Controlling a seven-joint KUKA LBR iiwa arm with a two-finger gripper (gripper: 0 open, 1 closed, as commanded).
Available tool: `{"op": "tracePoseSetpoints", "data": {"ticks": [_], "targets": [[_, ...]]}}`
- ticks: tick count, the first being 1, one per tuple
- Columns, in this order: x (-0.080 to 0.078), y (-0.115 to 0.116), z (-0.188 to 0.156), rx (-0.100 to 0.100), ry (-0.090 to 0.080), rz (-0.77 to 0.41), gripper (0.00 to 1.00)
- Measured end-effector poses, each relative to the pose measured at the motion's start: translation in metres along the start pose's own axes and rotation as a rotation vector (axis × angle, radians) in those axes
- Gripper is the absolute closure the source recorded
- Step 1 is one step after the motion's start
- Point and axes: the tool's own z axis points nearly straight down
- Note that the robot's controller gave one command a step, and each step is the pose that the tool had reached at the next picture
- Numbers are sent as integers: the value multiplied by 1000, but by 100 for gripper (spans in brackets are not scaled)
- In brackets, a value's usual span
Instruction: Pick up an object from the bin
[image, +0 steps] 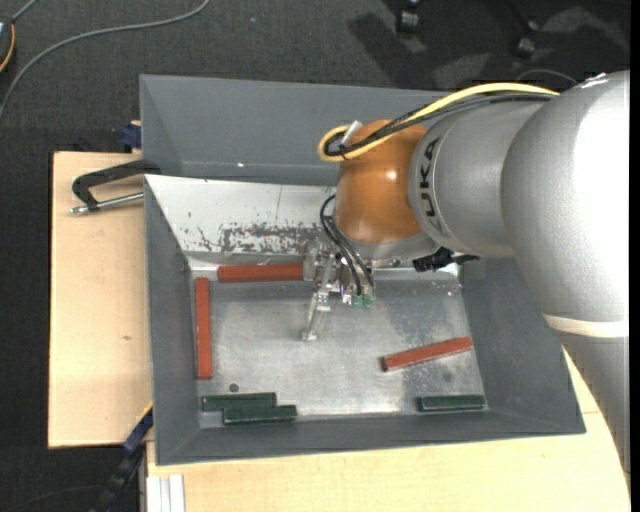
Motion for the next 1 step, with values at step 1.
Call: {"op": "tracePoseSetpoints", "data": {"ticks": [1], "targets": [[0,0,0,0,-1,1,100]]}}
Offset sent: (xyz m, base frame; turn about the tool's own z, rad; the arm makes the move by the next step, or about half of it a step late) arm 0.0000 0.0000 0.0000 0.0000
